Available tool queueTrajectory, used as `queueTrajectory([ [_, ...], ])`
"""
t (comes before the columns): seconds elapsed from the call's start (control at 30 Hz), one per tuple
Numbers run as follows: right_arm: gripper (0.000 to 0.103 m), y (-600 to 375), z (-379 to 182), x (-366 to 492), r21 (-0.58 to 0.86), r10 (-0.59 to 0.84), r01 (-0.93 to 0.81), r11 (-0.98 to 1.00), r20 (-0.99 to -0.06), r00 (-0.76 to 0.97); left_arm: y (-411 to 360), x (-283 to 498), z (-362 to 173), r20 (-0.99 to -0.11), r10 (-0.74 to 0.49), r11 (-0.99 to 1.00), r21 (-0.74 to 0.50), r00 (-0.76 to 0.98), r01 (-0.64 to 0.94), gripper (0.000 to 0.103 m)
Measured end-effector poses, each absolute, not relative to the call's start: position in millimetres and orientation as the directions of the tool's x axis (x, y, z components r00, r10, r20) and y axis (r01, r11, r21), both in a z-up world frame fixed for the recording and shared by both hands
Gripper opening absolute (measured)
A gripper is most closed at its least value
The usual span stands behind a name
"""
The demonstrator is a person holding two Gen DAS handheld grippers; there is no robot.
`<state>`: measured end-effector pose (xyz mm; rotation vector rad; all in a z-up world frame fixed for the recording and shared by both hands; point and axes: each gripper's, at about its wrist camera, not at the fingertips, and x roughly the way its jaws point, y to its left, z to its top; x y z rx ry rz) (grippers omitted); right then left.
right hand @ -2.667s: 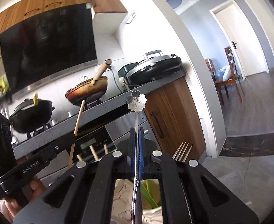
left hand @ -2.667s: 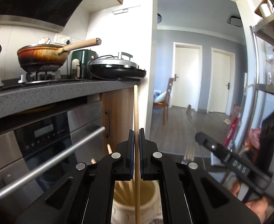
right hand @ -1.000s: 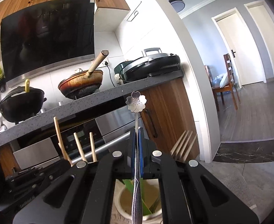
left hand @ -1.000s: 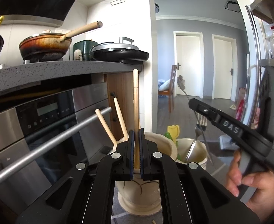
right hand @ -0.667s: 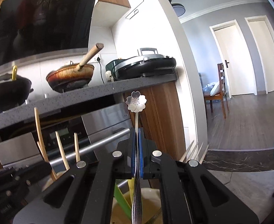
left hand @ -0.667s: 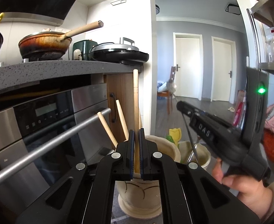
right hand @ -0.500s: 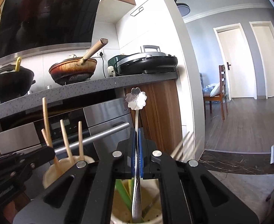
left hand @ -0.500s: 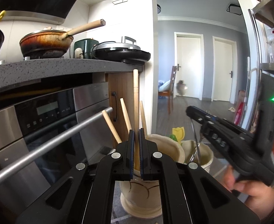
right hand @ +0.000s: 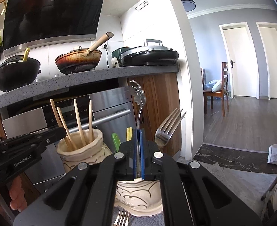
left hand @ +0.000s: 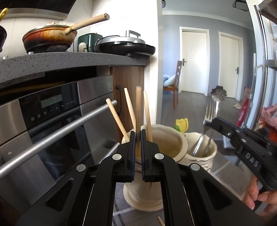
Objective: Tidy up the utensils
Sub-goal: 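Lower the chopstick into the tall pot while the right tool lowers the silver spoon into the short pot, then open both tools and withdraw them back over the towel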
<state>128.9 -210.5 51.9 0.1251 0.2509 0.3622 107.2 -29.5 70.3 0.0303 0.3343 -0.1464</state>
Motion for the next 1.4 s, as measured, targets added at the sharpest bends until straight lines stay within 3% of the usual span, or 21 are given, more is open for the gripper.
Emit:
queueTrajectory([
  [0.13,0.002,-214.5,48.2,127.9,0.174,0.361,-0.325,0.929,-0.249,0.899,-26.2,103.0,71.5,-0.33,-0.136,0.99,-0.019,0.934,0.137,0.022],
  [0.27,0.002,-217.5,45.1,129.5,0.186,0.368,-0.327,0.927,-0.265,0.891,-24.9,98.4,74.0,-0.325,-0.131,0.991,-0.018,0.936,0.133,0.023],
  [0.43,0.002,-222.8,45.8,130.8,0.209,0.37,-0.321,0.924,-0.269,0.889,-21.4,91.8,76.9,-0.312,-0.125,0.992,-0.028,0.942,0.122,0.035],
  [0.57,0.006,-226.6,45.9,132.3,0.222,0.369,-0.315,0.923,-0.272,0.889,-20.3,89.6,76.1,-0.319,-0.111,0.994,-0.021,0.941,0.11,0.036],
  [0.67,0.031,-230.6,46.6,131.6,0.24,0.379,-0.319,0.917,-0.269,0.886,-17.7,84.0,76.2,-0.328,-0.099,0.995,-0.028,0.94,0.095,0.037],
  [0.8,0.046,-235.3,49.1,125.0,0.241,0.376,-0.316,0.918,-0.264,0.888,-14.8,69.4,79.9,-0.331,-0.076,0.997,-0.004,0.941,0.079,0.044],
  [1.0,0.075,-249.0,46.6,107.1,0.283,0.37,-0.29,0.914,-0.289,0.883,-6.7,41.1,79.4,-0.34,-0.042,0.999,0.005,0.94,0.047,0.072],
  [1.03,0.078,-250.5,45.0,102.5,0.286,0.369,-0.286,0.915,-0.3,0.88,-6.1,37.6,77.9,-0.344,-0.036,0.999,0.006,0.938,0.041,0.079],
  [1.13,0.083,-248.2,36.3,92.1,0.272,0.38,-0.295,0.916,-0.35,0.856,-4.6,27.3,69.1,-0.375,-0.028,0.999,0.005,0.927,0.032,0.085],
  [1.2,0.091,-245.3,27.9,86.7,0.26,0.391,-0.307,0.916,-0.396,0.831,-3.3,22.8,60.3,-0.411,-0.032,0.999,-0.002,0.911,0.034,0.089],
  [1.4,0.096,-233.9,2.6,73.9,0.224,0.401,-0.333,0.916,-0.522,0.753,3.4,13.4,34.0,-0.499,-0.049,0.999,-0.034,0.865,0.037,0.092],
])
